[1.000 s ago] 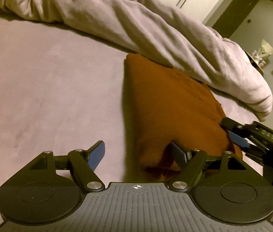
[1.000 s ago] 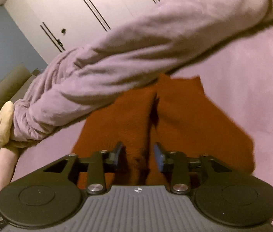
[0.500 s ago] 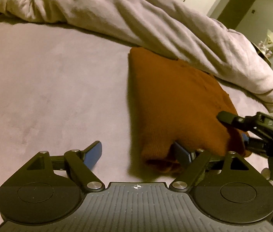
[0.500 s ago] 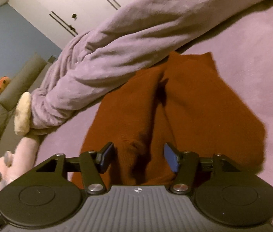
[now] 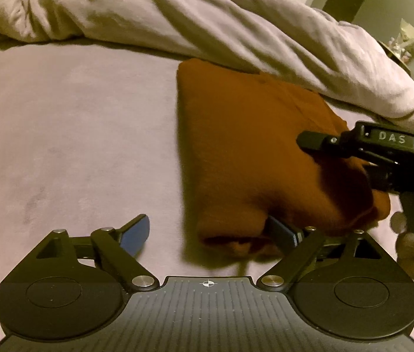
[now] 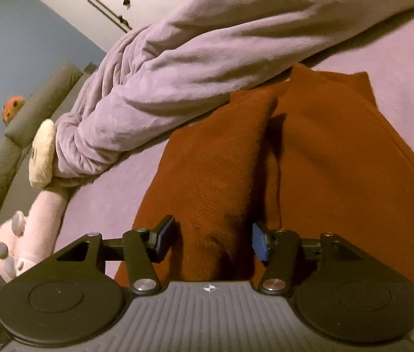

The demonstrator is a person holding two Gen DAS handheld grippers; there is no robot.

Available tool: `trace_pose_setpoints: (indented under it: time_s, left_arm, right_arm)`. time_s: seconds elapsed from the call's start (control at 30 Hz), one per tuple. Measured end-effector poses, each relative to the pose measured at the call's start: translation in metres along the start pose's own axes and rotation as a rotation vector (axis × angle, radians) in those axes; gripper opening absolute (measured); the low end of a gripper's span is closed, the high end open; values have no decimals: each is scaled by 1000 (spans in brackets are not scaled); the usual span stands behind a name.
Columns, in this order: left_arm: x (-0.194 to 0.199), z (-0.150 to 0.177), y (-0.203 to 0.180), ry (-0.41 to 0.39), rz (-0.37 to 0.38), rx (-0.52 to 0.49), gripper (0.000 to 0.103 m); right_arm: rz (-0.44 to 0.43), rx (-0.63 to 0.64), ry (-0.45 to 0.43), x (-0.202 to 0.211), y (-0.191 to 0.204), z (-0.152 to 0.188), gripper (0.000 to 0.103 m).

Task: Fold small clothes
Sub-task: 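Grasp and tuck the bundle's loose edge with the right tool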

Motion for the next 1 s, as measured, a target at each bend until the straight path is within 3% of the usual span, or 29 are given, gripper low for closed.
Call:
trace_pose_setpoints:
  time_s: [0.07, 0.17, 0.43, 0.6, 0.73, 0.87, 0.93, 1.0]
  left_arm:
    - [-1, 0, -1, 3, -1, -5, 93]
    - [0, 0, -1, 8, -1, -1, 94]
    - [10, -4, -11, -10, -6, -38, 95]
    - [2, -1, -19, 14, -14, -57, 95]
    - [-6, 4, -26, 44, -21, -76, 95]
    - [-19, 9, -27, 84, -45, -89, 95]
    - [-26, 10, -23, 110, -78, -82, 94]
    - [-25, 12, -20, 125, -100, -72, 91]
  right_arm:
    - [22, 55, -16, 3, 6, 0, 29]
    - [57, 113, -49, 10, 15, 1, 23]
    - [171, 422, -243, 52, 59, -13, 20]
    - [261, 531, -336, 76, 56, -13, 19]
    - [342, 546, -325, 76, 28, -7, 19]
    - [427, 520, -258, 59, -13, 0, 20]
    - [400, 457, -178, 47, -33, 3, 22]
    - [322, 355, -157, 50, -45, 2, 26]
Point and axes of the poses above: each gripper's, at about its wrist camera, not at the fingertips, and x roughly against the way its jaws point, y to its left, z to its underside, the point moved 3 cm from there along -x, roughly the way its jaws point, and after that the axes turned 7 degrees about z, right-handed, at the moved point
